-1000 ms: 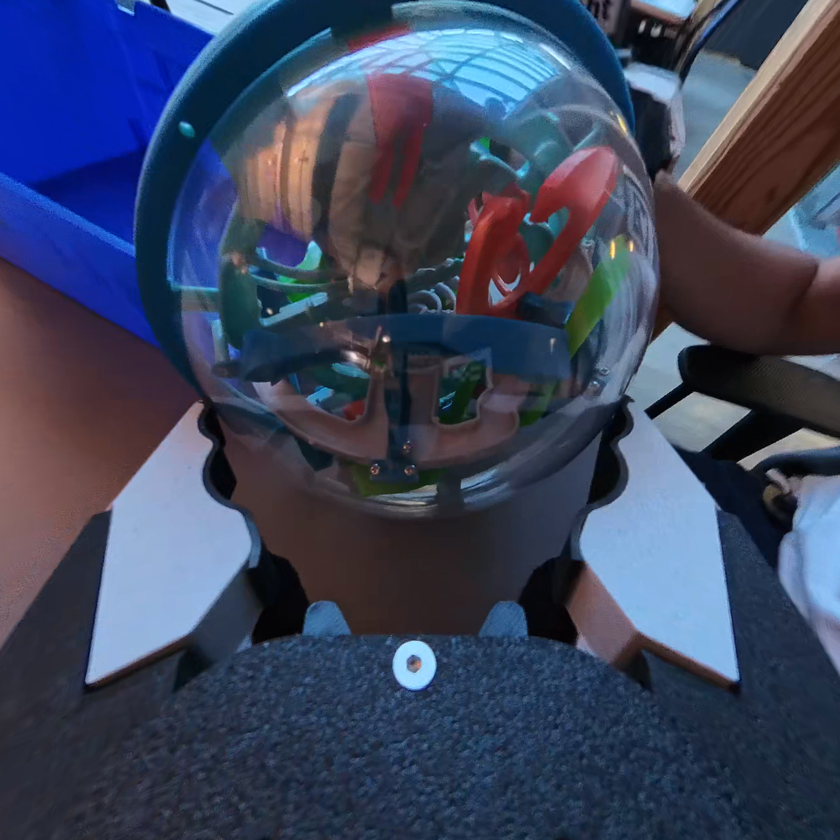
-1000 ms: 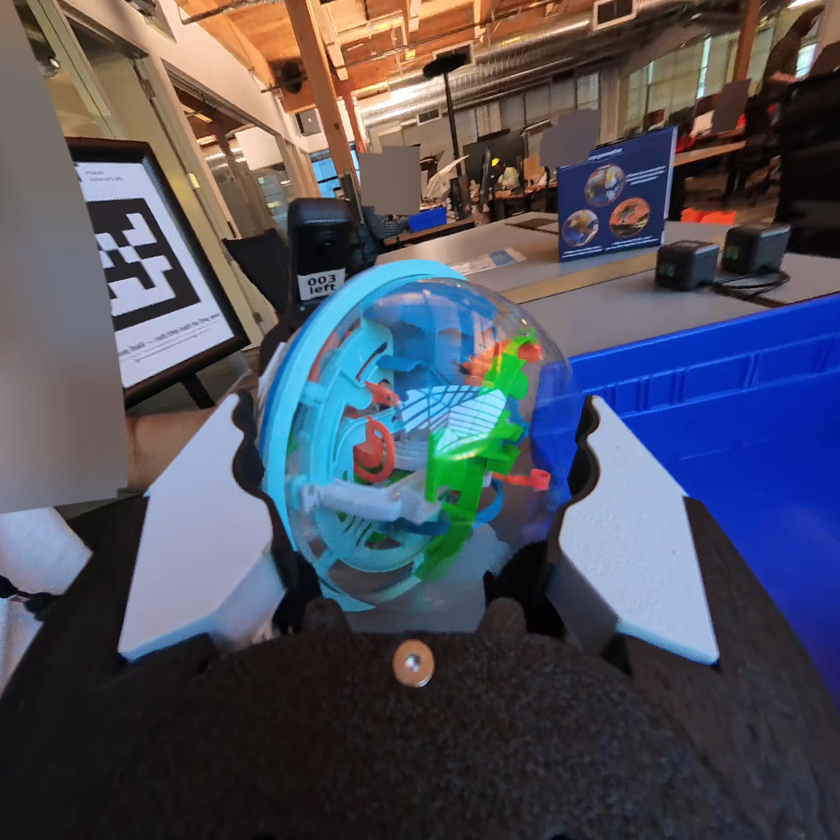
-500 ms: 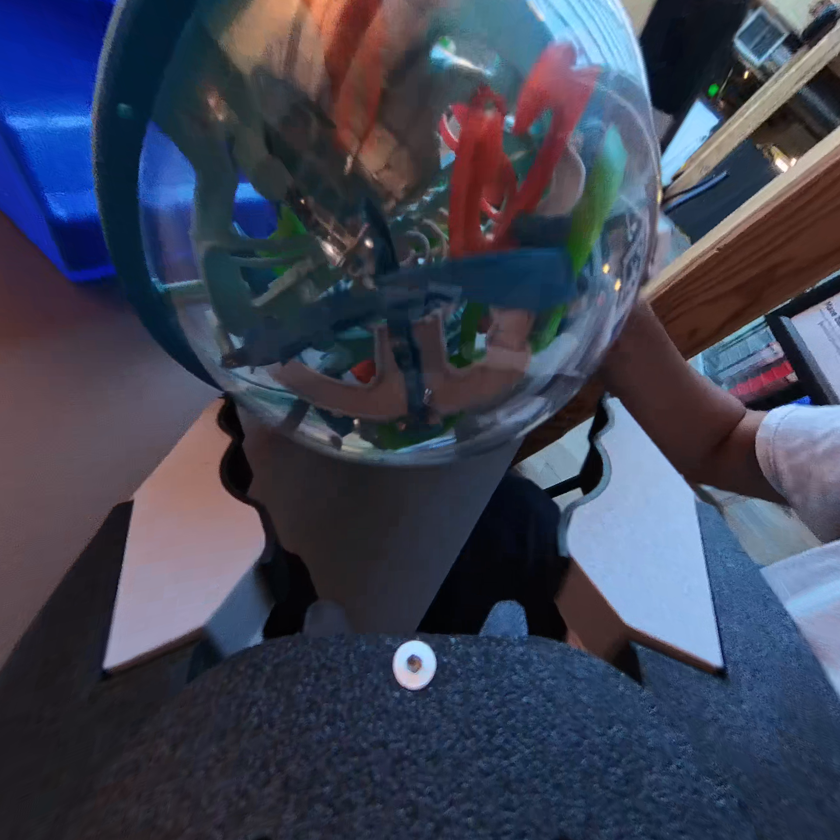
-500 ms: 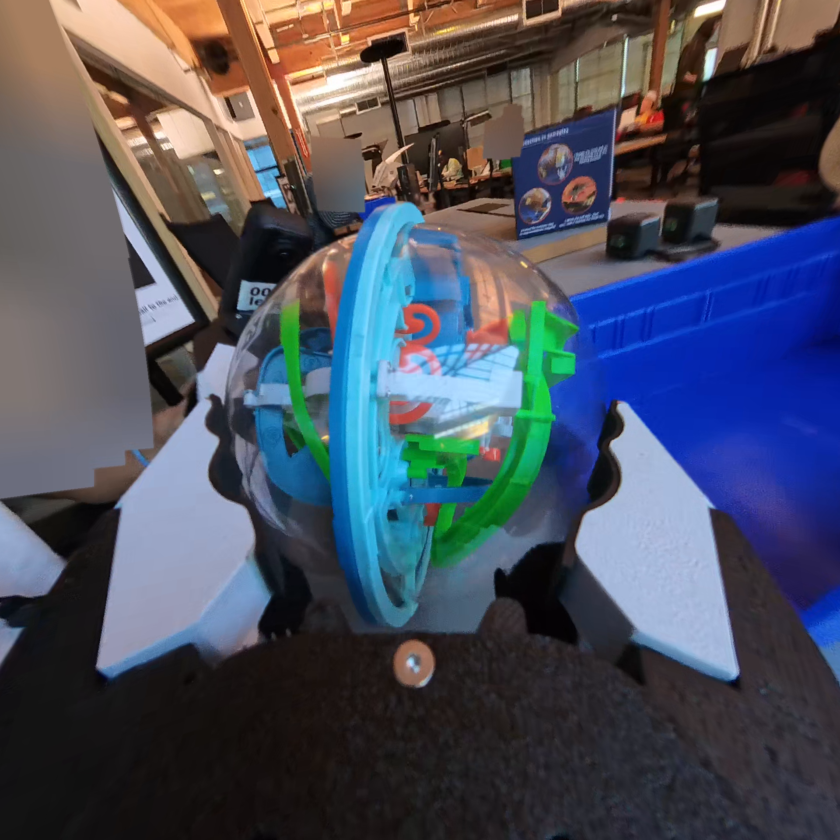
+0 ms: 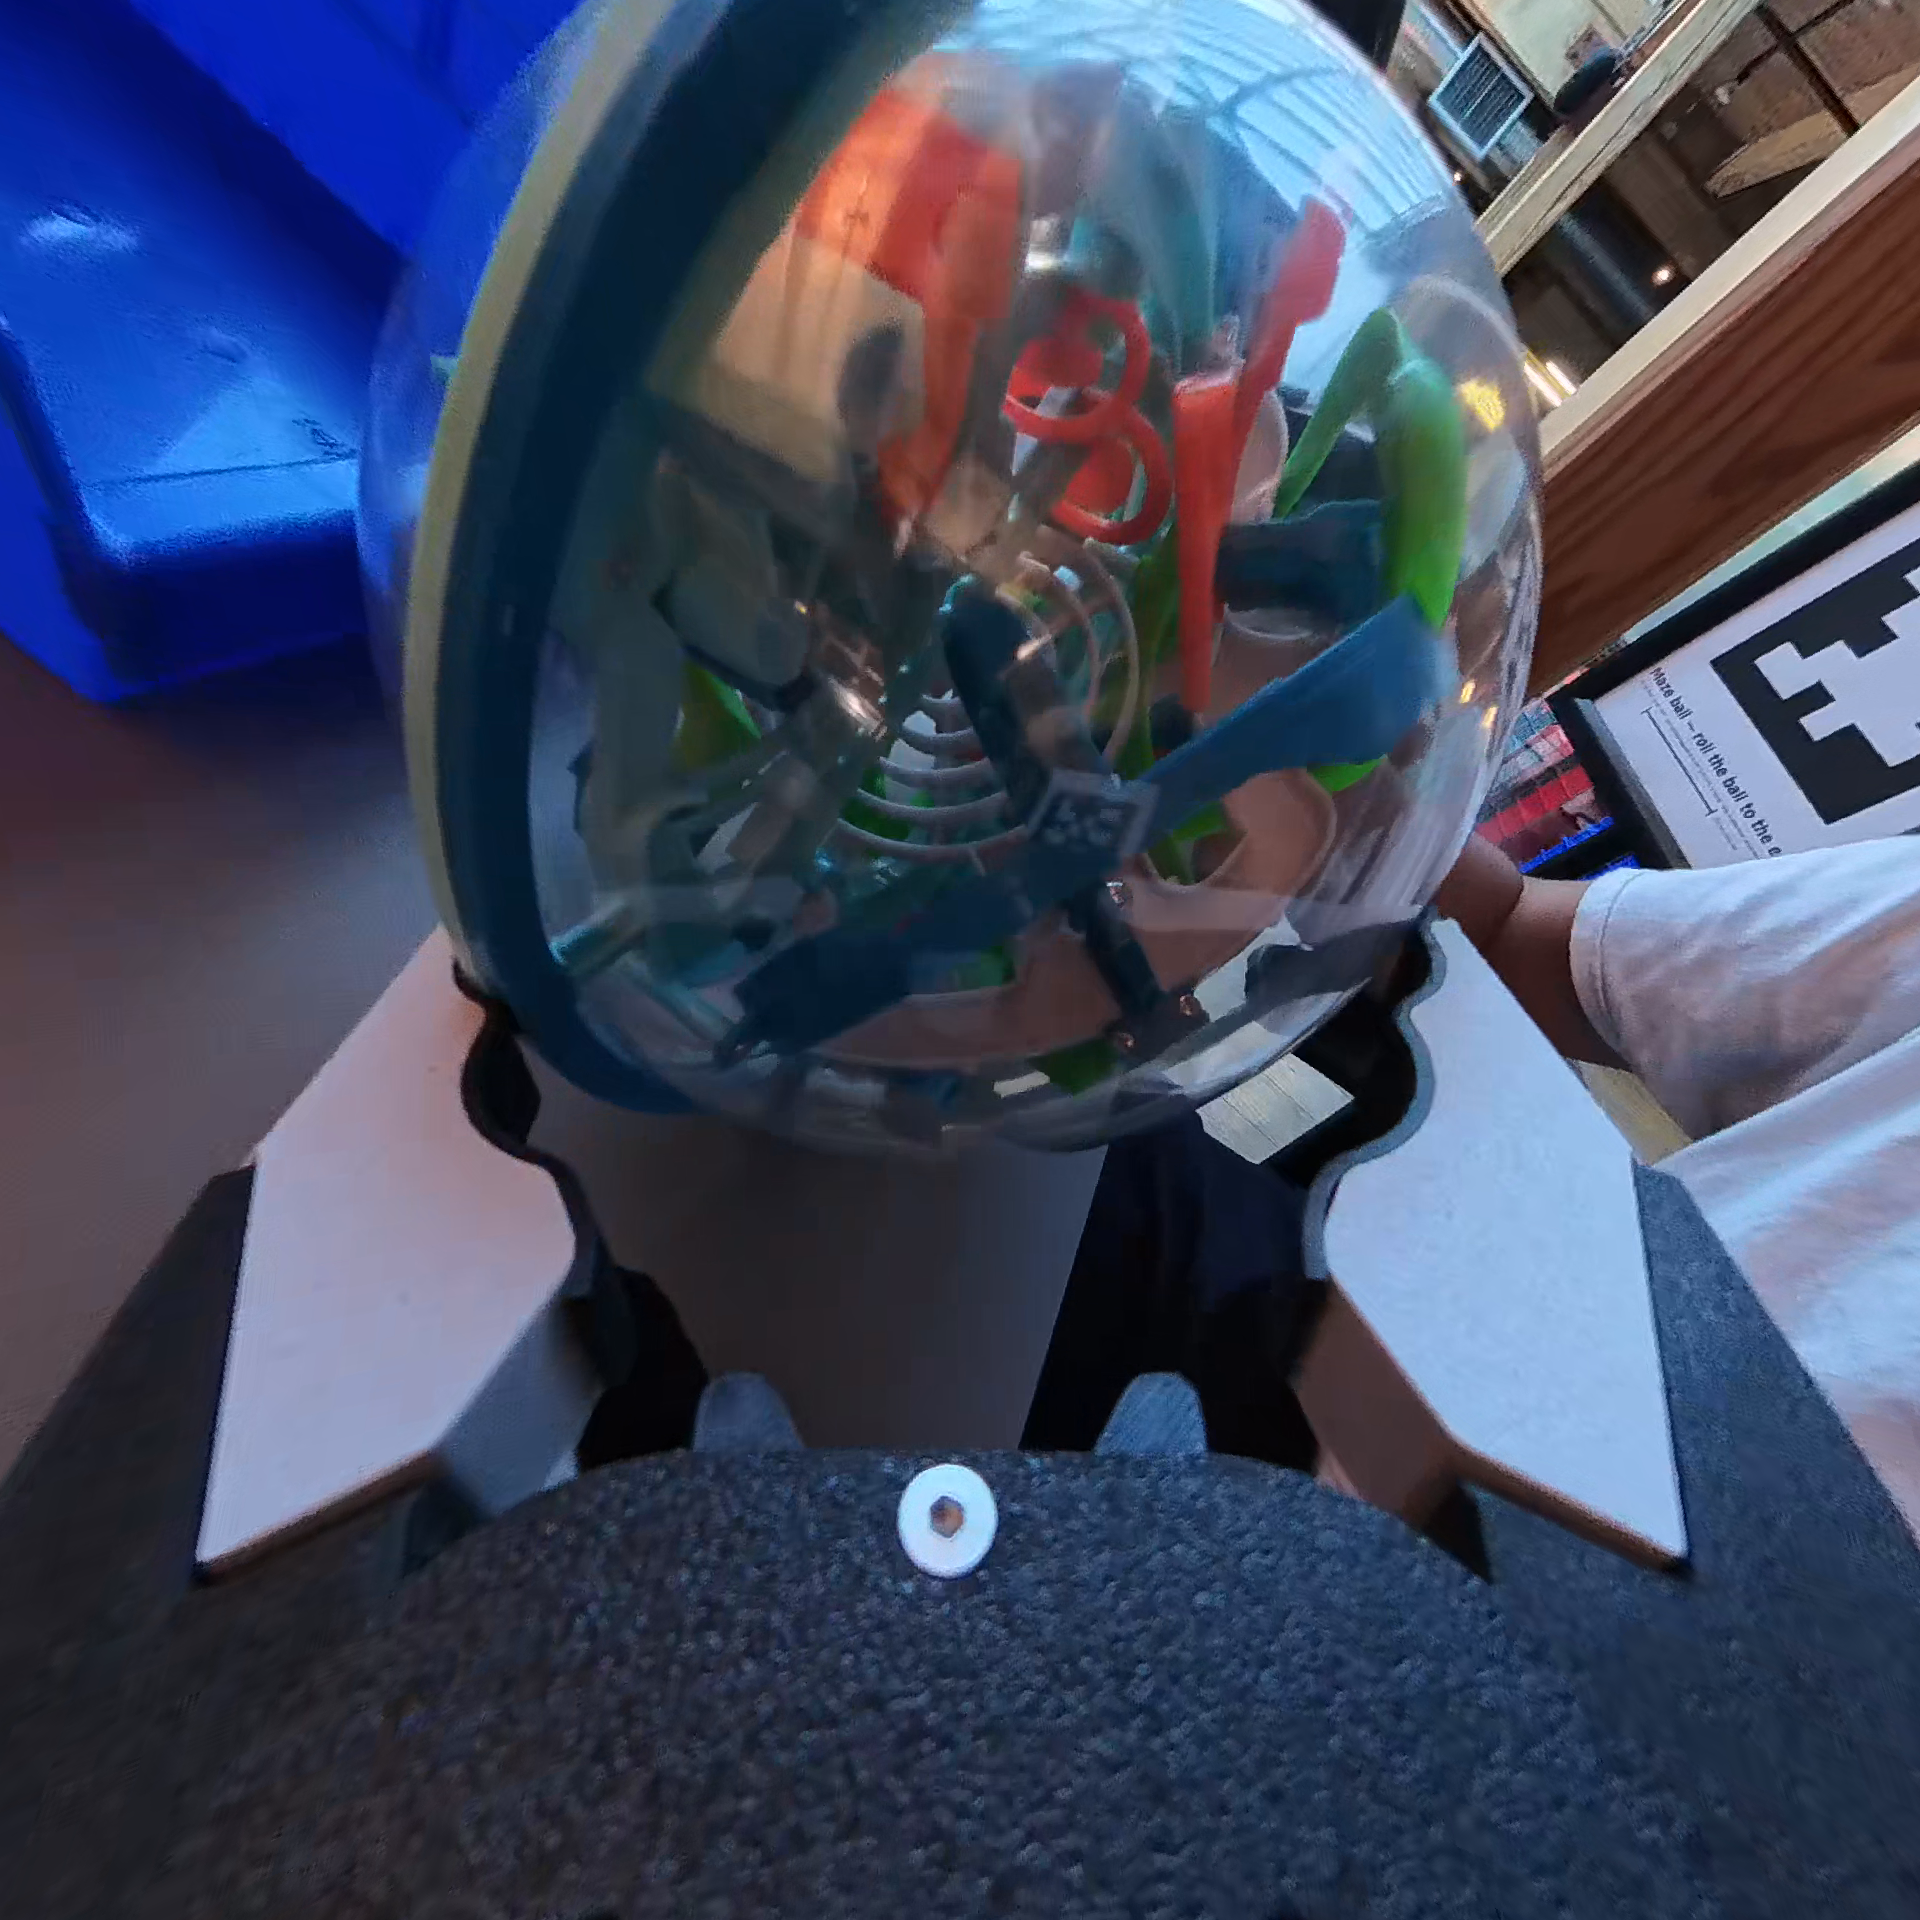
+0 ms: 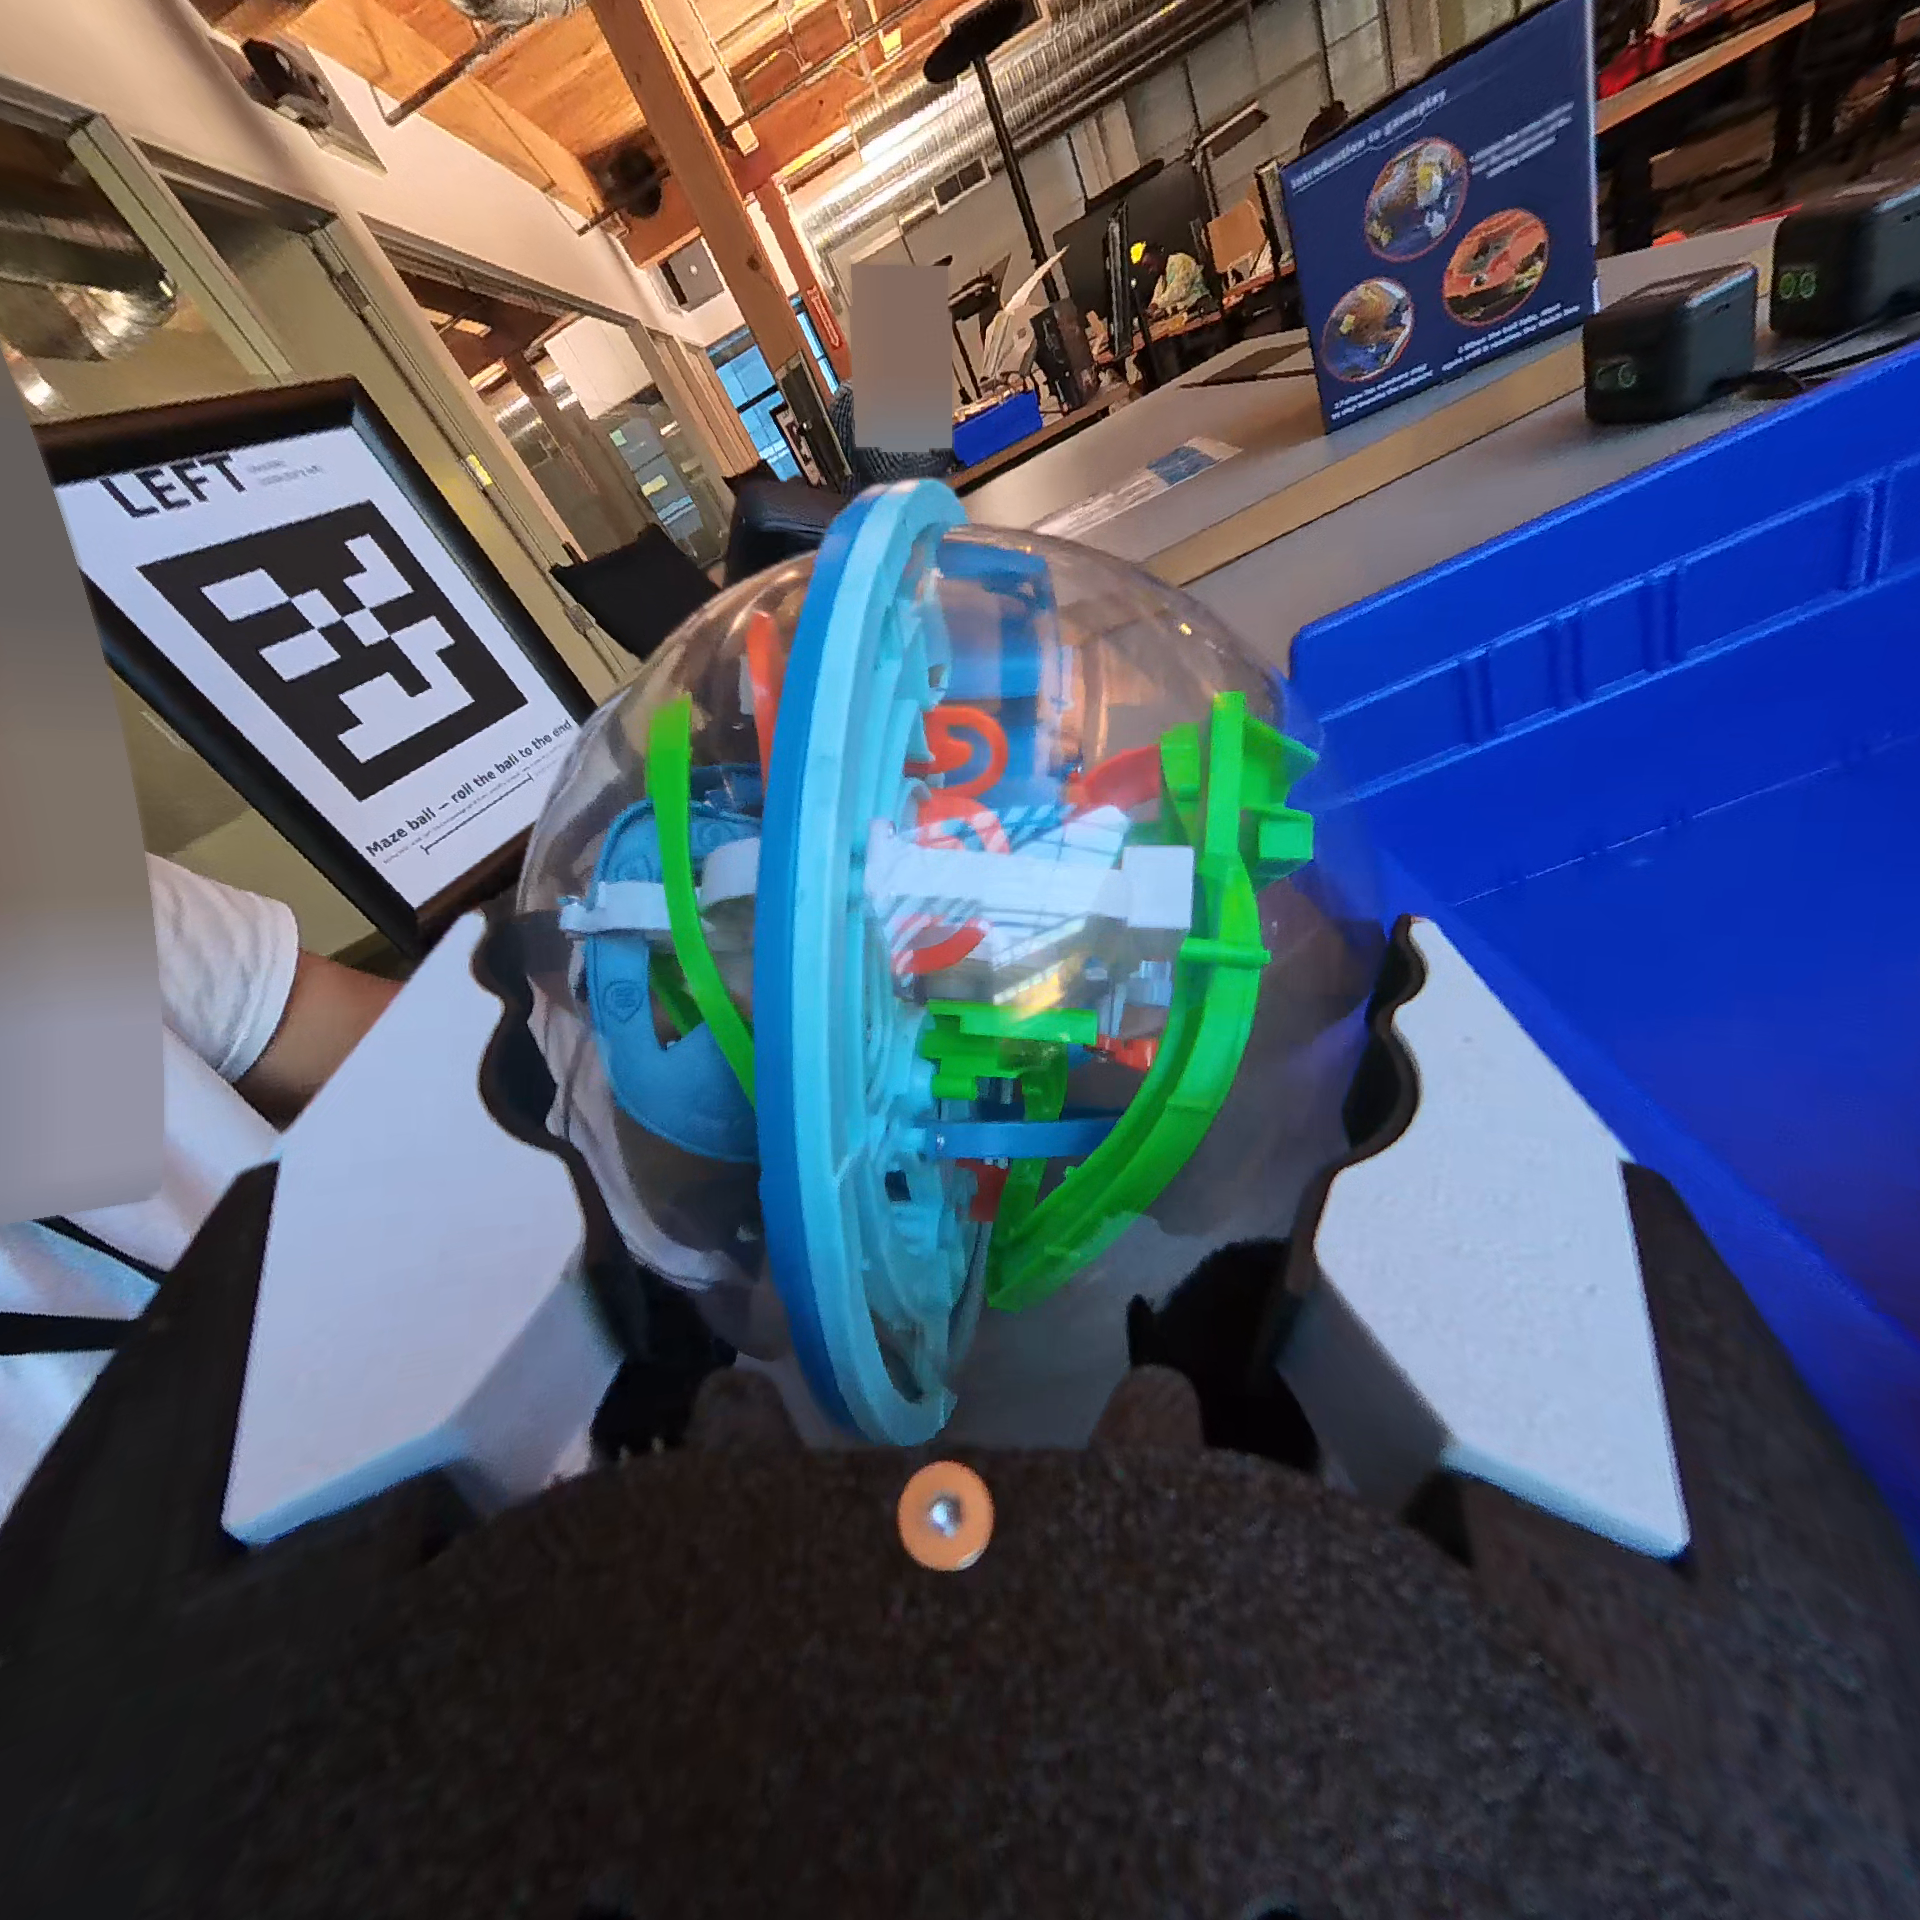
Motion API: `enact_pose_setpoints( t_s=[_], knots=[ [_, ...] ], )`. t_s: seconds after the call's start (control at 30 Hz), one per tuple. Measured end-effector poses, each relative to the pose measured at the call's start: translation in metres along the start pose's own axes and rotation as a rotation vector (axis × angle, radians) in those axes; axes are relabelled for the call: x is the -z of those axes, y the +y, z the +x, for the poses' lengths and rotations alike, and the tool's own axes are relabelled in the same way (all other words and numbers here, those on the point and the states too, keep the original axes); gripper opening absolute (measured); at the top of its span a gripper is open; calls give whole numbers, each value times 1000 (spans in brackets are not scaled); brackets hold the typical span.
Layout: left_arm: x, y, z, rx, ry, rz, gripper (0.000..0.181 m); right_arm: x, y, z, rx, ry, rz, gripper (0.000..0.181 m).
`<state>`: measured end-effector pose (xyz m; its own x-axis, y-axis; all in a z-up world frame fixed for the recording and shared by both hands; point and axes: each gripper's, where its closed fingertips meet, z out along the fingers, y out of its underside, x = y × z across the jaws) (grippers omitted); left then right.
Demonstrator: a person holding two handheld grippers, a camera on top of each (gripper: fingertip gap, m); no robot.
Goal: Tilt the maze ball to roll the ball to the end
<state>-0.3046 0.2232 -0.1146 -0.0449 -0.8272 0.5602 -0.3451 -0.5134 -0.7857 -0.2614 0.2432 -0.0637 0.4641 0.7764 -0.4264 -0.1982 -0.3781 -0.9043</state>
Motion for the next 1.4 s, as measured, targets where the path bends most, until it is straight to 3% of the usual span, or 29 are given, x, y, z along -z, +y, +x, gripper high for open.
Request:
enact_pose_setpoints(
  t_s=[0.27, 1.1, 1.4],
  knots=[
    [-6, 18, 16, 83, 106, -36, 157, 1, -3, -13, -14, 74, -58, 153],
    [-12, 20, 34, 319, 269, -37, 156, 4, -3, -7, -264, 225, -175, 153],
    [-3, 14, 25, 300, 161, -33, 155, 5, 8, -5, -337, 156, -141, 153]
  ],
)
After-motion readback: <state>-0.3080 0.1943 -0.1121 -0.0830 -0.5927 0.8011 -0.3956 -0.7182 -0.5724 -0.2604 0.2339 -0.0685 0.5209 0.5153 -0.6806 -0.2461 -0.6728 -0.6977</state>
